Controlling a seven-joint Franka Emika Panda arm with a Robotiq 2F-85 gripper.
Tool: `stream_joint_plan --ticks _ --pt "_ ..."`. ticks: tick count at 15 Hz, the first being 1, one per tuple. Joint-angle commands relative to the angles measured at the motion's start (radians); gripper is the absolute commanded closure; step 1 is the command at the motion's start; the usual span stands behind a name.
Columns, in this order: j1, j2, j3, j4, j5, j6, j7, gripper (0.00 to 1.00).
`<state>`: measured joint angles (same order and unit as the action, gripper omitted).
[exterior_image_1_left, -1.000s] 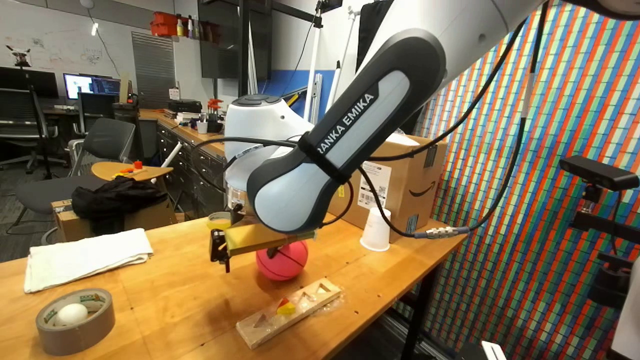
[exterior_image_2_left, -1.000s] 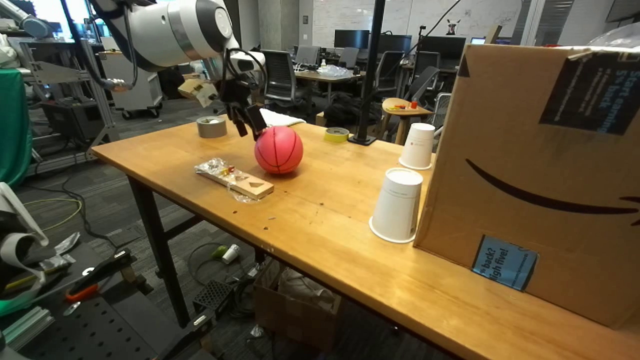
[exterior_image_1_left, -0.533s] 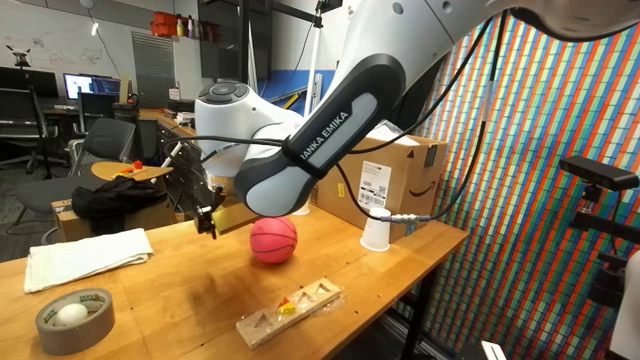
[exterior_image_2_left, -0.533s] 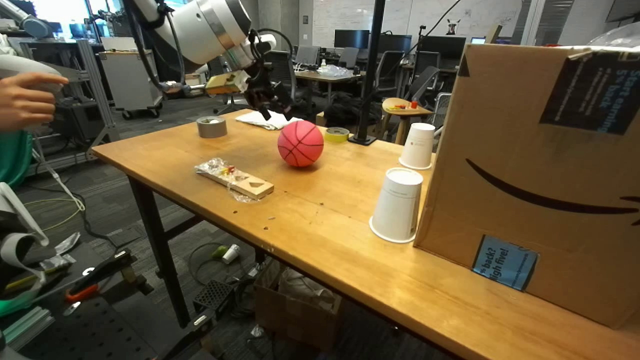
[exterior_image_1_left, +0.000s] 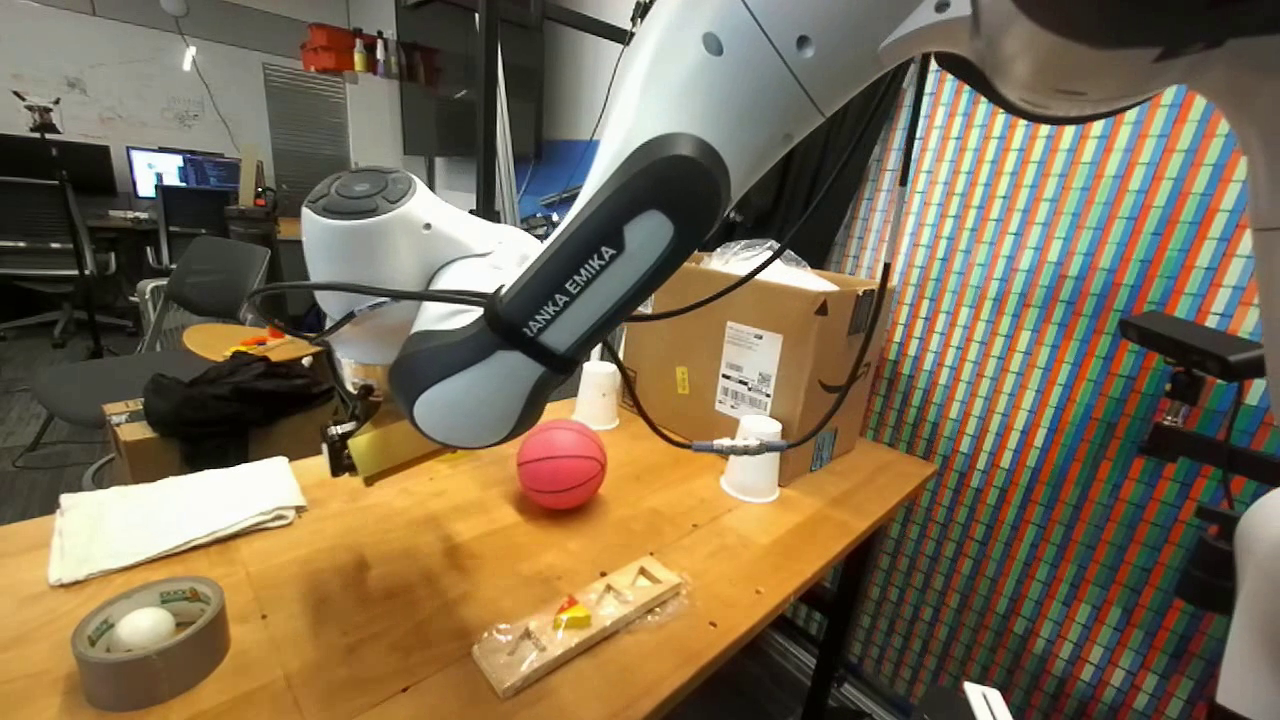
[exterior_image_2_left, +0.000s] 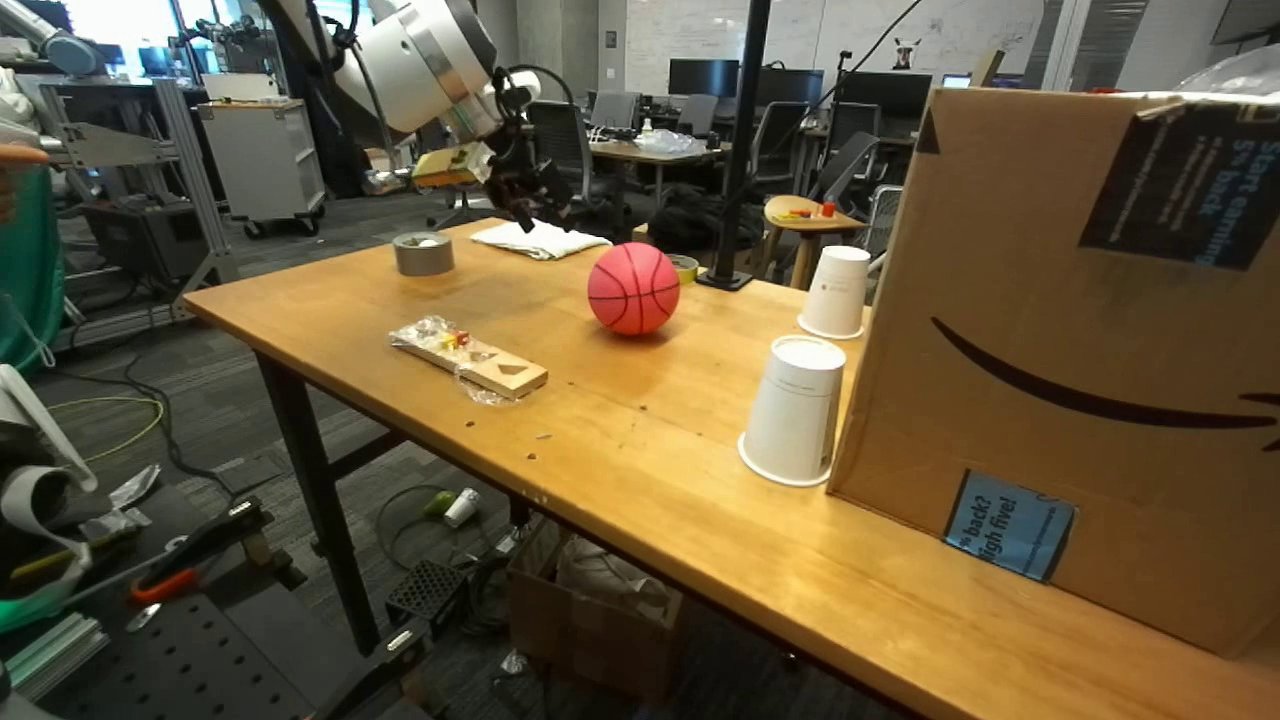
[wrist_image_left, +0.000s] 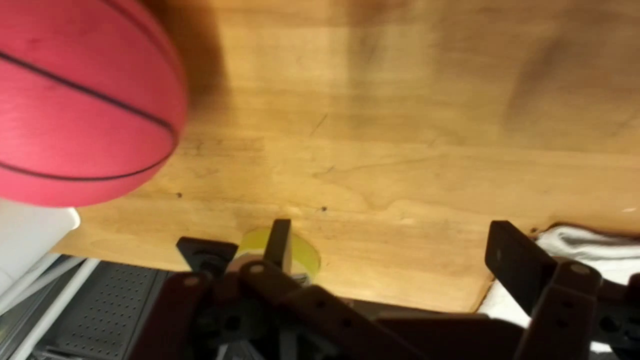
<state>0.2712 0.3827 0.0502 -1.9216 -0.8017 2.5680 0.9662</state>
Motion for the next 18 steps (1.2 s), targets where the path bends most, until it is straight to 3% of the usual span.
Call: stream_joint_plan --ticks 1,6,8,14,18 --pt "0.054 -0.028 0.027 -0.050 0.086 -0.070 0.040 0.00" --pt "0.102 -0.088 0.033 -0.113 0.113 -0.196 0.118 0.00" --pt "0.119 -0.133 0.031 -0.124 0.103 -0.289 0.218 0.00" --pt "0.094 -0.251 0.087 -0.140 0.232 -0.529 0.420 0.00" --pt "0.071 -0.301 0.105 -0.187 0.299 -0.613 0.501 0.00"
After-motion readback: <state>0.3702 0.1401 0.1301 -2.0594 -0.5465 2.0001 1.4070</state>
